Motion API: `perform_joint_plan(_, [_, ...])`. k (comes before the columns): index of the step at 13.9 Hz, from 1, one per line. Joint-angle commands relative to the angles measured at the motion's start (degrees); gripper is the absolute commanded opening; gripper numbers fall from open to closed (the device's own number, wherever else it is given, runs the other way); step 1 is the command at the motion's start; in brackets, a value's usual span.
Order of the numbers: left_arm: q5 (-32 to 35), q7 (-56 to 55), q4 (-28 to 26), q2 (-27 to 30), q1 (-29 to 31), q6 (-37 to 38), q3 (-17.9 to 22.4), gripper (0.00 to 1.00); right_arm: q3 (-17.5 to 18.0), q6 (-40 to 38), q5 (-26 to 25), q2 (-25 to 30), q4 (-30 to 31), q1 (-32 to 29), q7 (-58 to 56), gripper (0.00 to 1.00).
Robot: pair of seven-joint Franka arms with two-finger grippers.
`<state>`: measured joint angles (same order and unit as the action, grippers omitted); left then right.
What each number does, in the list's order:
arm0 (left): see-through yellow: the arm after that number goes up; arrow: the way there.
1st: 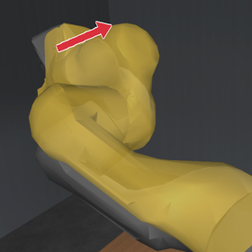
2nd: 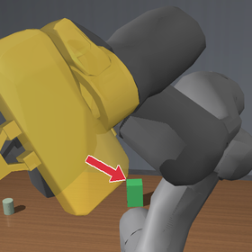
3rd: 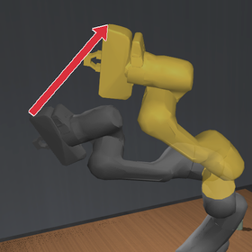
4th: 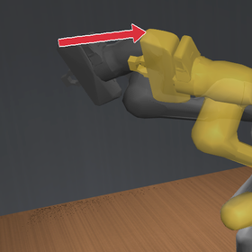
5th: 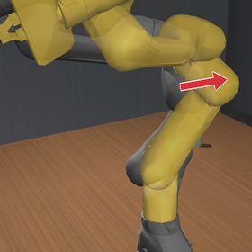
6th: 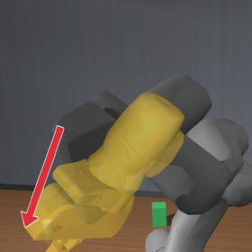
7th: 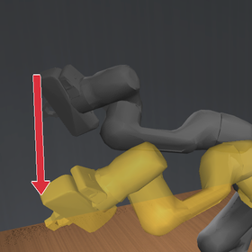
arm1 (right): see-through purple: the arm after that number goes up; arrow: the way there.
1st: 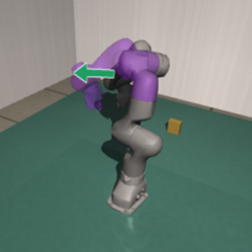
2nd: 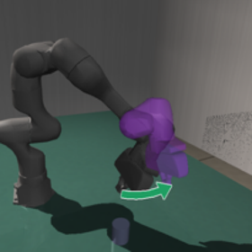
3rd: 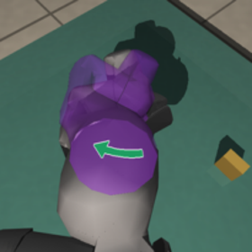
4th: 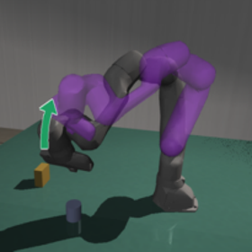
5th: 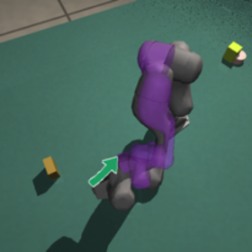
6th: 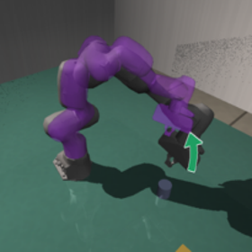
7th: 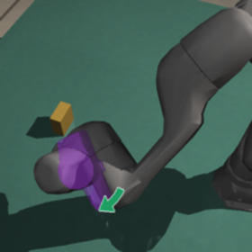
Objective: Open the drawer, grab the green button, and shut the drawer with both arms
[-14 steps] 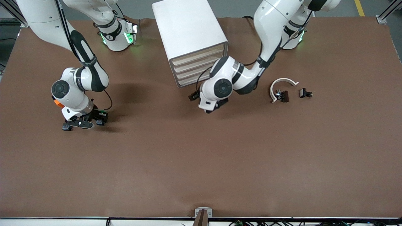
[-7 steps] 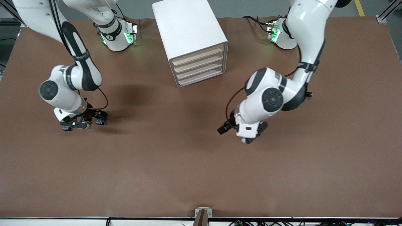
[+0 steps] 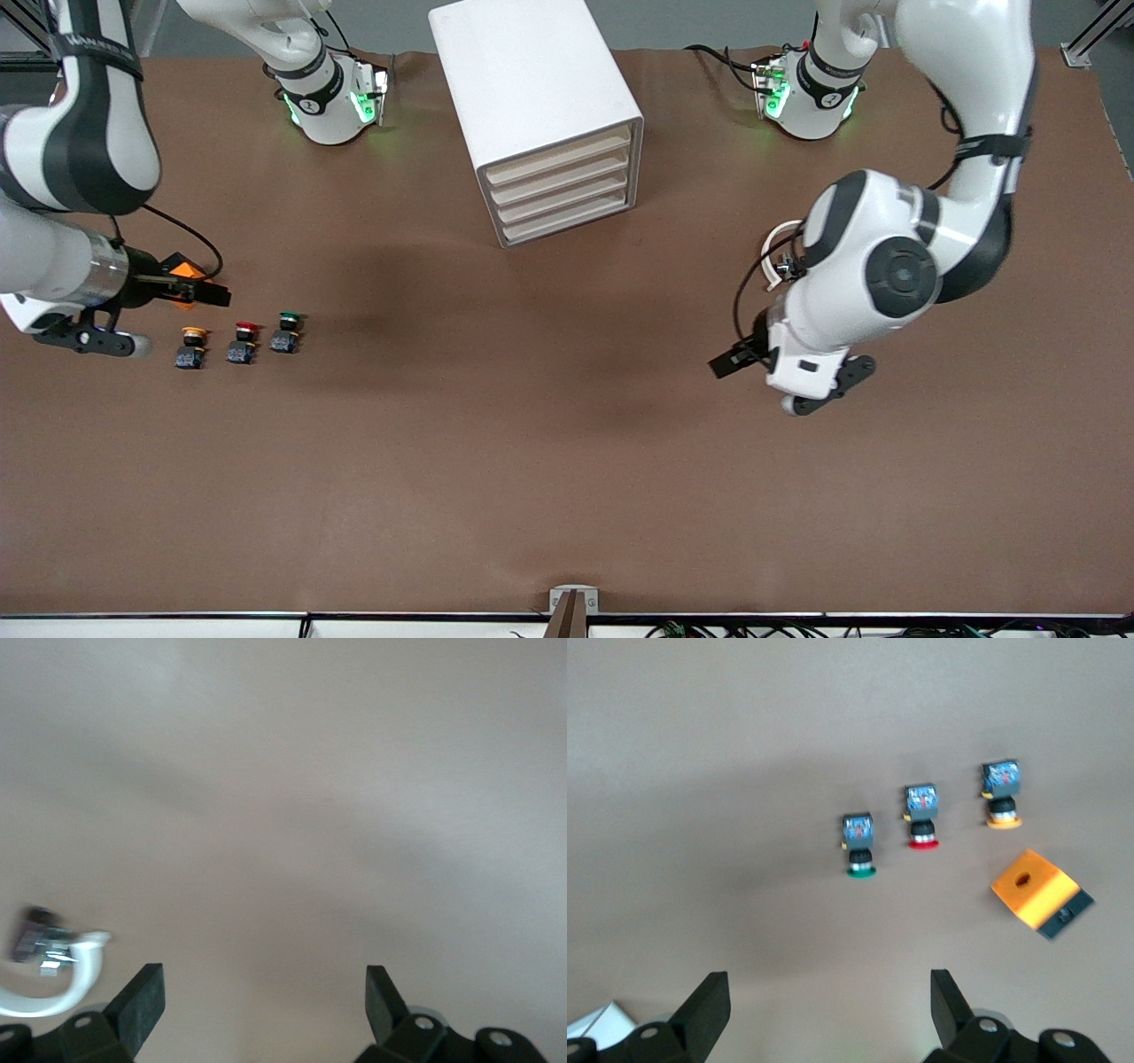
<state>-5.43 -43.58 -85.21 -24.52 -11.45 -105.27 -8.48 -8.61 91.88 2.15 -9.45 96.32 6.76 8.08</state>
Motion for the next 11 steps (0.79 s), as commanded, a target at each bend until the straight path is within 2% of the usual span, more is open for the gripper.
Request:
perform_joint_plan(1, [0.9,11.4,-1.3,5.0,5.6,6.5,-0.6,1.00,0.7,-9.6,-0.1,-1.7,-10.4,-0.9,1.0,1.00])
perform_joint_plan(3, [0.9,16.8,-1.5,6.8,7.1,9.7,-0.5,1.00,0.9,-14.8,0.3,-1.7,-16.1,-0.9,1.0,1.00])
perform_joint_plan(5, [0.8,20.9,-3.5,10.3,7.1,11.7,1.1,1.00,0.8,-15.5,0.0,-0.2,-17.1,-0.8,0.7,1.00])
perform_joint_plan(8, [0.2,30.6,-8.6,18.2,6.2,15.3,7.2,1.00,0.8,-14.6,-0.6,0.0,-16.7,-0.8,0.0,1.00])
perform_joint_plan(11, [0.2,40.2,-16.6,27.0,6.4,15.6,12.8,1.00,0.8,-13.4,-0.6,-0.1,-16.6,-0.8,0.1,1.00])
